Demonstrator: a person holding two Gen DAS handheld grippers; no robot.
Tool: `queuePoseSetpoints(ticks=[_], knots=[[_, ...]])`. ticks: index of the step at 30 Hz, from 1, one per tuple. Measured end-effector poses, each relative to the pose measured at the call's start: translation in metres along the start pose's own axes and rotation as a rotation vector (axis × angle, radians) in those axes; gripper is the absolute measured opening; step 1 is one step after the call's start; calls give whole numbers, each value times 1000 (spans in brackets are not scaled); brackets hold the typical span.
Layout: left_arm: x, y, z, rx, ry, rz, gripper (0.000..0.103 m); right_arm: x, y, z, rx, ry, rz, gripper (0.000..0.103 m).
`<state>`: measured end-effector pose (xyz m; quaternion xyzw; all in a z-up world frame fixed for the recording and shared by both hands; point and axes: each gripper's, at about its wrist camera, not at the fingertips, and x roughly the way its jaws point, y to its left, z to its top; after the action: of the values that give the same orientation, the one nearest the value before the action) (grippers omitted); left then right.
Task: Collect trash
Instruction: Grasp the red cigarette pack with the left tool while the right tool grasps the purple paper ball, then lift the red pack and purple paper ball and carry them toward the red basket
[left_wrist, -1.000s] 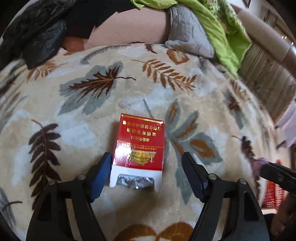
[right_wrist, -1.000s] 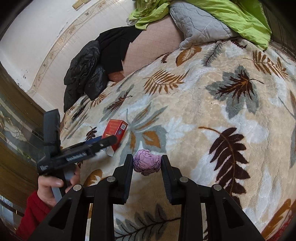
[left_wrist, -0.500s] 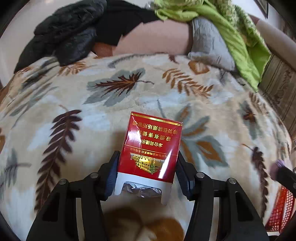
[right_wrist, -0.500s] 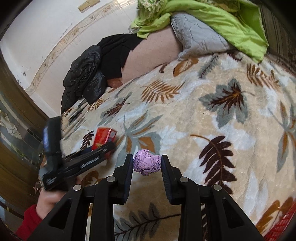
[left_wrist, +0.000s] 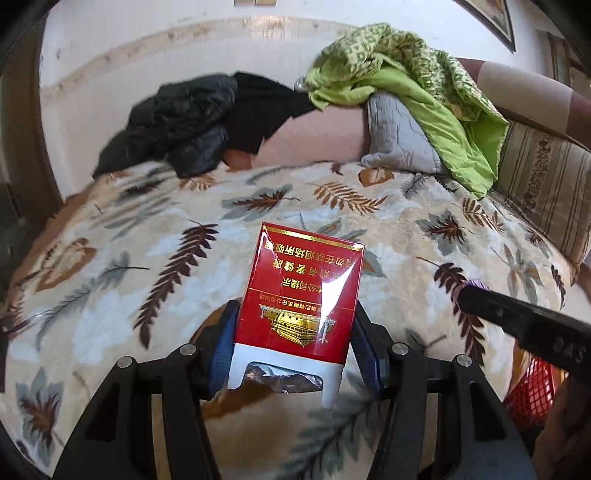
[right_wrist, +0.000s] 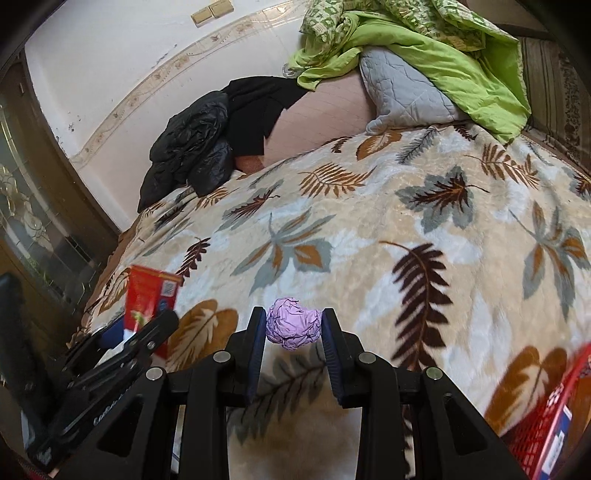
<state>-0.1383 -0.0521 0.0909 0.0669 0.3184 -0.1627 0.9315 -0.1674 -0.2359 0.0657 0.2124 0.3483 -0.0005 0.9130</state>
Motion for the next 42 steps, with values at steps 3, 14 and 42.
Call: queuePoseSetpoints(ticks=[3, 14, 42], knots=[[-11, -9, -8, 44, -27, 27, 56, -13, -1, -4, -8, -30, 0, 32], [-27, -25, -21, 102, -64, 33, 56, -36, 2, -17, -41, -71, 2, 32], [-37, -45, -22, 142, -65, -24, 56, -58, -13, -34, 16, -49, 28, 32]])
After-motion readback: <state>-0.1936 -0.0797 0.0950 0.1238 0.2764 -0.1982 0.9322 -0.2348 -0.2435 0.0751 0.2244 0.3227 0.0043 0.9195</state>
